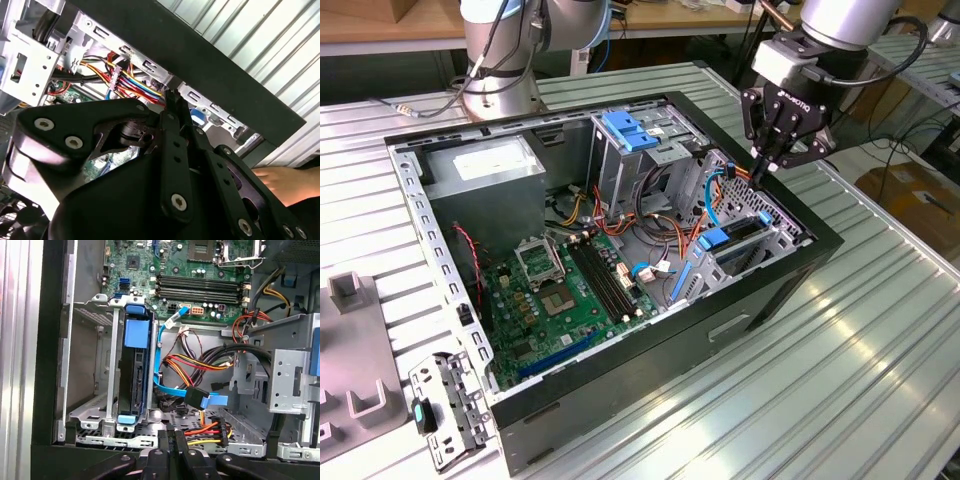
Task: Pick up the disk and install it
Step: 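Insert the first disk wire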
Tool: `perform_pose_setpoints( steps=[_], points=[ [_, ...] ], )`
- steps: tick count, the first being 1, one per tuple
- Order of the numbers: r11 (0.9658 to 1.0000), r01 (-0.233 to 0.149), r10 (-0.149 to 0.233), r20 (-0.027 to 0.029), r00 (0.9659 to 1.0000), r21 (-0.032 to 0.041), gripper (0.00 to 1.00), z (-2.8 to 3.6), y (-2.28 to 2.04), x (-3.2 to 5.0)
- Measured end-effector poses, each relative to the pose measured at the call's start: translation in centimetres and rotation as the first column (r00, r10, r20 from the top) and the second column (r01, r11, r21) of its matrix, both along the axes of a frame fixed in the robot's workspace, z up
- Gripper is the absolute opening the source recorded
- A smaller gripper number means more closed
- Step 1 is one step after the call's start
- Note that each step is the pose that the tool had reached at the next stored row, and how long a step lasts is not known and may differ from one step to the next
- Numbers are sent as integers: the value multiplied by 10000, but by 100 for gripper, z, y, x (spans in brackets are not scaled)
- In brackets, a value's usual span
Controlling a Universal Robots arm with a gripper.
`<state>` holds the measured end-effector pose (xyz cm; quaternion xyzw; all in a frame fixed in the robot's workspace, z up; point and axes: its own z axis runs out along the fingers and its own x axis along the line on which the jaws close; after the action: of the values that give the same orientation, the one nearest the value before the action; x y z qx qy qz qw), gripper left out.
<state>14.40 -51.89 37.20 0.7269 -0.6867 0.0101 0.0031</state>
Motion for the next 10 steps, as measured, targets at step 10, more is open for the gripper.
perform_pose_setpoints(
  steps=[10],
  points=[
    [9989, 461, -461, 0, 9989, -2, 16, -9, -6, -84]
  ],
)
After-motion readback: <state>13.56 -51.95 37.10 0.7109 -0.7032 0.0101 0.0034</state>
